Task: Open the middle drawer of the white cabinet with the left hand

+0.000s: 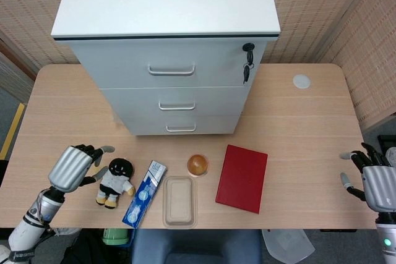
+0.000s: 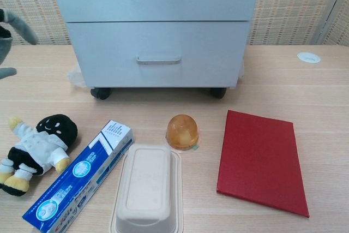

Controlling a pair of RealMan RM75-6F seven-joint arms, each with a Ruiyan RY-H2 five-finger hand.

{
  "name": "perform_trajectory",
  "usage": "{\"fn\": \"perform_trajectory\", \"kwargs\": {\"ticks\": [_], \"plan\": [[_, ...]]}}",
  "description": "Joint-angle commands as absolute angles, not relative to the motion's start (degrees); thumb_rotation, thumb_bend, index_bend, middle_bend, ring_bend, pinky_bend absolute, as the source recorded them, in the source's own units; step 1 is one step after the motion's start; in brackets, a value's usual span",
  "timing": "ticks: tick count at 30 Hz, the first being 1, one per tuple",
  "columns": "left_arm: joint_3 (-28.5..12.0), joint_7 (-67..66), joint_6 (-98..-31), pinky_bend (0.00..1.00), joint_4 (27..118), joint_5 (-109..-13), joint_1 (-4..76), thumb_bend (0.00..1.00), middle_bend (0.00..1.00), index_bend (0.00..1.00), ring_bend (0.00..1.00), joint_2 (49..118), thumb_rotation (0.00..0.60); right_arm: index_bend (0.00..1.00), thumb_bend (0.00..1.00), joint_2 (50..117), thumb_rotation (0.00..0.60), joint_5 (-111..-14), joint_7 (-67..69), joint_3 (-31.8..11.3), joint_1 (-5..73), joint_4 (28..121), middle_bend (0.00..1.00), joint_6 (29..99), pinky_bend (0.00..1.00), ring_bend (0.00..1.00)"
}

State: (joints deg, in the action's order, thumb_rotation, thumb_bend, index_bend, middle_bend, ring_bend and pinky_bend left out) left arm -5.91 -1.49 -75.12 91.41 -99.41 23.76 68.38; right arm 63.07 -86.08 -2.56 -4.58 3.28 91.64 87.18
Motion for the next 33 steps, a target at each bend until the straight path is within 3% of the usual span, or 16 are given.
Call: {"fn": "perform_trajectory", "kwargs": {"ticks": [1,7,13,23,33], "plan": [[-7.1,-0.1,-70.4,0.87,92.2,-99.3,28.1,0.39,0.83,0.34,0.79,70.5,0.6,0.35,0.31,62.8,0.6,-86.2,-2.7,-4.7,3.3,92.0,0.36,87.4,0.25,0.3],[-9.0,-1.1,-63.4,0.98,92.7,-95.5,33.6,0.6,0.95,0.3,0.91,73.4,0.6,0.35,0.31,61.9,0.6,-86.0,-3.0,-4.8,3.2,92.9,0.36,87.5,0.25,0.3],[-12.0,-5.2,-56.8,1.0,94.0,-87.5,37.9,0.72,1.0,0.24,0.96,76.0,0.6,0.35,0.31,61.4,0.6,-85.8,-3.2,-5.0,3.2,93.1,0.36,87.4,0.25,0.3],[-14.4,-13.1,-50.3,1.0,92.8,-76.4,43.7,0.72,1.0,0.23,0.98,79.9,0.6,0.35,0.31,61.3,0.6,-85.9,-3.0,-4.8,3.3,92.9,0.36,87.1,0.25,0.3],[-14.7,-24.5,-50.7,1.0,92.7,-64.3,46.7,0.72,1.0,0.23,0.98,83.2,0.6,0.35,0.31,61.3,0.6,-85.4,-2.5,-4.6,3.2,92.3,0.36,86.6,0.25,0.3]]}}
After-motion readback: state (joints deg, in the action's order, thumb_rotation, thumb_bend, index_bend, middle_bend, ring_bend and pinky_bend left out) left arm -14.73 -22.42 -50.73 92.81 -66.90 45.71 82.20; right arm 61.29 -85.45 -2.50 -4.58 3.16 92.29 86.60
